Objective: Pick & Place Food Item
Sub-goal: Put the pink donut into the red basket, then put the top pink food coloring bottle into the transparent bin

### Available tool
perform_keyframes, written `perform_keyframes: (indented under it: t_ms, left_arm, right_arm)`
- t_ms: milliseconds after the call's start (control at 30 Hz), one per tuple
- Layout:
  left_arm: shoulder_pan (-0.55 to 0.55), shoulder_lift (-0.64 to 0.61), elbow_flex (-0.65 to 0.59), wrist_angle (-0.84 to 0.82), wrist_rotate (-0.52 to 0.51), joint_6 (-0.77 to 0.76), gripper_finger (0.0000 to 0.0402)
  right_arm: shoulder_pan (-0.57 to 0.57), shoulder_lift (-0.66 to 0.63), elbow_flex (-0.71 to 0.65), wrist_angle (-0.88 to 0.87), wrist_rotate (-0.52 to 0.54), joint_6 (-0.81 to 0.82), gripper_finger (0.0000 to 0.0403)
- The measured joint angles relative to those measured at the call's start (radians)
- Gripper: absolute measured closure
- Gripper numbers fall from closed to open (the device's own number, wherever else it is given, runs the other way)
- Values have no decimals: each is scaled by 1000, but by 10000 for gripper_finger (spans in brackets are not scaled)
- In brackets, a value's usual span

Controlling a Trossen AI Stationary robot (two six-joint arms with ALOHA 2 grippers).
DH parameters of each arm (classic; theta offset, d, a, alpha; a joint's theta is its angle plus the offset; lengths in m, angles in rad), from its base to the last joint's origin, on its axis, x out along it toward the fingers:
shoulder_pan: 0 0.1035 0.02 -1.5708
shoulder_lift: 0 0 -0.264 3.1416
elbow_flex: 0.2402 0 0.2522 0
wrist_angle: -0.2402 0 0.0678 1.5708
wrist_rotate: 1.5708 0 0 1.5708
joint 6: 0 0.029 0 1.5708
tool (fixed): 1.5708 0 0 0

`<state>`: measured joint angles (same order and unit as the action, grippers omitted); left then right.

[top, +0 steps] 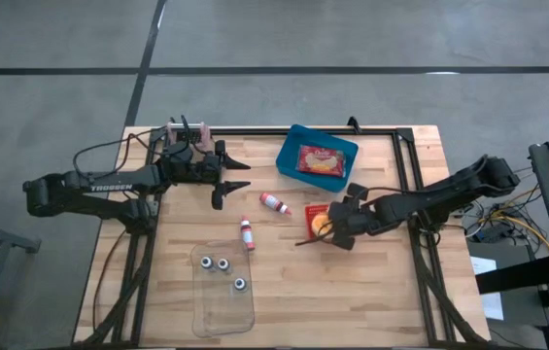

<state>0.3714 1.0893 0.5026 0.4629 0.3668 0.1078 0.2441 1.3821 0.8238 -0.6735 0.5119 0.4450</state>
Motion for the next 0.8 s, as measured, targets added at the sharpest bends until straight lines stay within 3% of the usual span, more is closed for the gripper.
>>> perform_keyframes:
  t_ms: [200, 600, 800]
  left_arm:
    - [0, 0, 0, 0, 0, 0, 179]
    - [0, 0, 0, 0, 2, 12, 179]
    - [-1, -44, -1, -11, 45, 38, 179]
  right_arm:
    - [7, 17, 18, 1, -13, -6, 207]
    - [67, 14, 140, 1, 92, -55, 207]
    - [68, 14, 131, 108, 67, -106, 206]
